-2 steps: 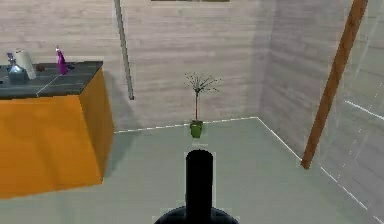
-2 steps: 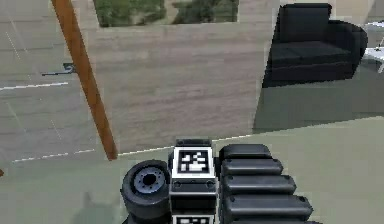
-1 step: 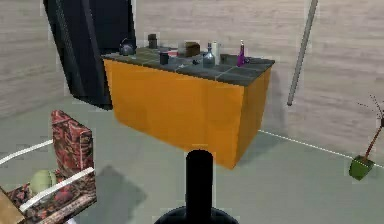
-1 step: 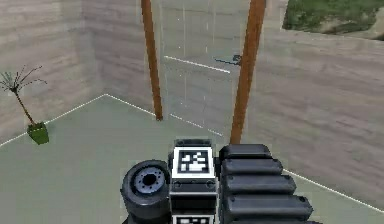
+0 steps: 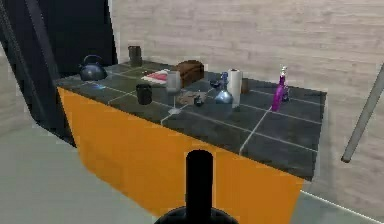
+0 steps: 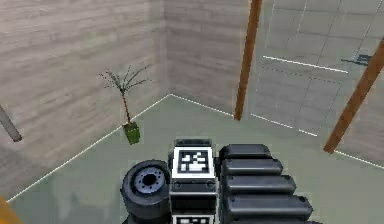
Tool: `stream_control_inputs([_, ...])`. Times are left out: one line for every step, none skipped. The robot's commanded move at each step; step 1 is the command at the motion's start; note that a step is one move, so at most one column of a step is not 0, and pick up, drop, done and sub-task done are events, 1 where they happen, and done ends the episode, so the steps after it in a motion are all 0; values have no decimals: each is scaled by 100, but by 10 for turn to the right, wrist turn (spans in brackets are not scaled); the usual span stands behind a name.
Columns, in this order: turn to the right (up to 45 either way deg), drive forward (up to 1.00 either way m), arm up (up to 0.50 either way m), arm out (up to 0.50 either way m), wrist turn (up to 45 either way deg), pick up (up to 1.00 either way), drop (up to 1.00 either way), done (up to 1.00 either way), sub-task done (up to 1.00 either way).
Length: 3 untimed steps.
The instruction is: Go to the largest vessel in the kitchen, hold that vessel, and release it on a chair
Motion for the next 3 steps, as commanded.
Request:
stream_control_inputs([-450,0,0,0,0,0,0,0,0])
stream_control_inputs([-210,0,0,0,0,0,0,0,0])
stream_control_inputs([0,5,0,0,0,0,0,0,0])
